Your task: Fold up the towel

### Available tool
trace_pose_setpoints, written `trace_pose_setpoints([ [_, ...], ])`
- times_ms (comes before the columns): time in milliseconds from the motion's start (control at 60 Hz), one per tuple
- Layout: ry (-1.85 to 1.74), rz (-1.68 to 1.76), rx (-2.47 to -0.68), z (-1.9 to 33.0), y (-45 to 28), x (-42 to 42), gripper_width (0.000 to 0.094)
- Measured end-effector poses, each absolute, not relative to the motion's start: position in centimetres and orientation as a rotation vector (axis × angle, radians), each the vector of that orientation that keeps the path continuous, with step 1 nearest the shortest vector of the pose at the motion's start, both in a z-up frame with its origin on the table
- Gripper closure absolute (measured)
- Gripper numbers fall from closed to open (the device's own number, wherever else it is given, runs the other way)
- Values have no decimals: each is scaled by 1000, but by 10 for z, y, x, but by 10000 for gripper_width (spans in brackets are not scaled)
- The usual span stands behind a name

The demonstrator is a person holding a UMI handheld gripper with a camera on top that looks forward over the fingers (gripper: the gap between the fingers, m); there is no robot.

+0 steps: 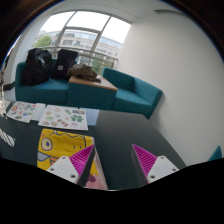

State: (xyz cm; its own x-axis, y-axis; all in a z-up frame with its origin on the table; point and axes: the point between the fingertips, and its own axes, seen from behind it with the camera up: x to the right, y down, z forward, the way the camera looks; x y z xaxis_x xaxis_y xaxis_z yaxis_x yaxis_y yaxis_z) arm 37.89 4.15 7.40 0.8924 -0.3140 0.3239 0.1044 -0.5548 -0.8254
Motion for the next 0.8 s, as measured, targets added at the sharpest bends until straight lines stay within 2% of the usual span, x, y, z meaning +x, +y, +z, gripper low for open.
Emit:
trace_pose_setpoints([
  [67,182,-483,-2049,110,29,359,164],
  [167,196,-373,-1981,165,10,326,143],
  [317,170,-246,-1941,207,-36,263,127],
  [417,154,-161,-1929,217,-75,211,117],
  [717,56,7,-1970,197,-168,74,106],
  [800,42,25,-1961,208,-184,60,103],
])
